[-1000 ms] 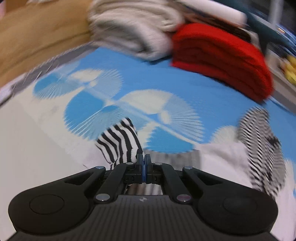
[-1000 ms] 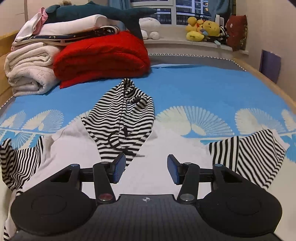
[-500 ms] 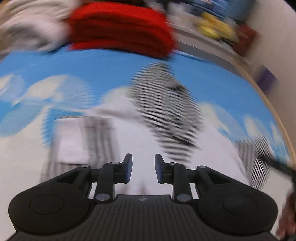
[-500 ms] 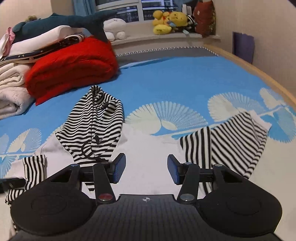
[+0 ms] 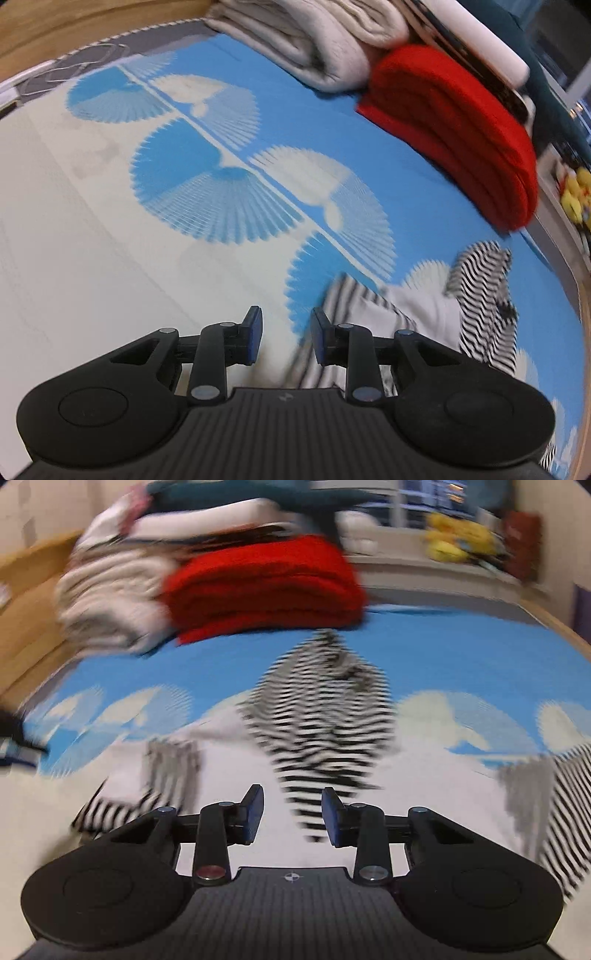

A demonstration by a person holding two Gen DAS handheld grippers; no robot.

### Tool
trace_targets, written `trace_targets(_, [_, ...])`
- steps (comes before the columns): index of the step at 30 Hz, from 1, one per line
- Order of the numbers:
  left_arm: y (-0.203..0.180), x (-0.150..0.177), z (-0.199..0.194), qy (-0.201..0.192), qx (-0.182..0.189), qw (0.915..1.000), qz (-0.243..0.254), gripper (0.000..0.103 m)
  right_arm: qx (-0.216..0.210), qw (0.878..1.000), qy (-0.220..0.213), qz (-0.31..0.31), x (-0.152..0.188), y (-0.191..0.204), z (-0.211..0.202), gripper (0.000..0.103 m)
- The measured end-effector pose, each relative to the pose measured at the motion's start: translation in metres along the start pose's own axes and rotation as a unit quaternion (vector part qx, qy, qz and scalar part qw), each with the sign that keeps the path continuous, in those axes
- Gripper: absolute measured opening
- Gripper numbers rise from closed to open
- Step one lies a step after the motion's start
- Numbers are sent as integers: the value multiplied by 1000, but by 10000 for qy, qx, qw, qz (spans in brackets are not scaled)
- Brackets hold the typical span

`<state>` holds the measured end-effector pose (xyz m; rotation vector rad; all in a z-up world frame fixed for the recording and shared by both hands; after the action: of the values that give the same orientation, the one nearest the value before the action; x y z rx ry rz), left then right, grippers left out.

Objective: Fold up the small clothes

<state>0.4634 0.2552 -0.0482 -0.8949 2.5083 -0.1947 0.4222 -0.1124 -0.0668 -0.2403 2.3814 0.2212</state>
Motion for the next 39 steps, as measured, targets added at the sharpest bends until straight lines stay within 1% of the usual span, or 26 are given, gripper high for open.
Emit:
trace_targets(4, [21,-8,-8,9,38,9999,-137,31,-480,9965,159,-670,-10,76,38,37])
trace_targets(7, [29,-10,-12,-21,45,9998,-167,31,-498,9898,83,-1333,-18,127,68,45])
trace_targets(9, [35,-12,-13,-25,42,9997,-244,31,-550,9840,116,-1689,-21,152,89,57])
trace_targets(11, [42,-14,-14,-11,55,9994,-350,31,-563,9774,336,-2009,-18,173,111,63])
trace_targets(12, [44,-15,-15,-14,63,9992,-389,31,-556,9735,480,-2168,-15,181,121,64])
trace_targets(13, [44,-16,-16,-20,64,9992,-403,31,-540,9692,616,-2323,-12,186,132,63])
trace_targets(14, [45,-16,-17,-22,65,9991,-410,31,-471,9653,697,-2474,-8,188,140,58])
trace_targets(15, [44,-17,-17,-22,75,9991,-418,31,-277,9628,721,-2590,-7,188,144,43])
trace_targets(16, [44,-17,-18,-23,90,9991,-422,31,-117,9621,707,-2631,-8,185,143,32])
trace_targets(17, [42,-17,-18,-26,100,9991,-416,31,-90,9648,656,-2545,-12,179,138,12])
trace_targets(19, [37,-16,-18,-36,116,9993,-363,31,-284,9766,449,-2086,-28,157,113,10])
trace_targets(21, [31,-14,-17,-22,121,9995,-283,31,-380,9870,120,-1558,-45,126,80,10])
trace_targets(23, [22,-10,-15,13,129,9998,-154,31,-395,9963,-187,-741,-62,76,40,10])
trace_targets(24, [18,-7,-14,26,126,9999,-81,31,-375,9986,-323,-208,-66,45,18,10])
trace_targets(25, [13,-4,-12,35,107,9999,10,31,-332,9983,-424,225,-65,17,1,10])
trace_targets(27, [5,2,-9,34,62,9999,122,31,82,9948,-573,835,-55,-36,-22,10])
trace_targets(28, [0,6,-6,45,40,9998,193,31,342,9922,-576,1048,-46,-62,-28,10])
trace_targets(29, [-5,10,-4,65,25,9996,264,31,510,9898,-509,1231,-36,-85,-28,10])
trace_targets(30, [-10,14,-1,92,7,9994,338,31,636,9866,-358,1459,-24,-105,-24,10])
trace_targets(32, [-24,24,7,176,-12,9986,504,31,912,9701,258,2234,4,-143,-7,10])
trace_targets(33, [-31,30,11,236,2,9981,575,31,951,9584,493,2646,15,-157,-1,9])
trace_targets(34, [-38,36,14,294,22,9975,645,31,984,9465,630,3009,26,-170,3,9])
trace_targets(35, [-46,42,19,371,47,9965,745,31,1033,9401,680,3177,32,-179,4,9])
trace_targets(36, [-54,48,23,436,78,9955,837,31,1048,9371,709,3252,36,-186,4,9])
trace_targets(39, [-80,72,36,734,315,9900,1167,31,872,9301,772,3484,48,-190,1,9])
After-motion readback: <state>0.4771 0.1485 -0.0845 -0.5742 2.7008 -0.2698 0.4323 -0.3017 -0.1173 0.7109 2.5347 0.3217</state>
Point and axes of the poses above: each gripper's, at about its wrist camera, not at the fingertips, and z roughly the way its jaws point, y to its left, x to its underside, the point moved 5 cm from there along z, roughly the way its jaws point, and after that the axes turned 6 degrees about y, right-handed, at the moved point
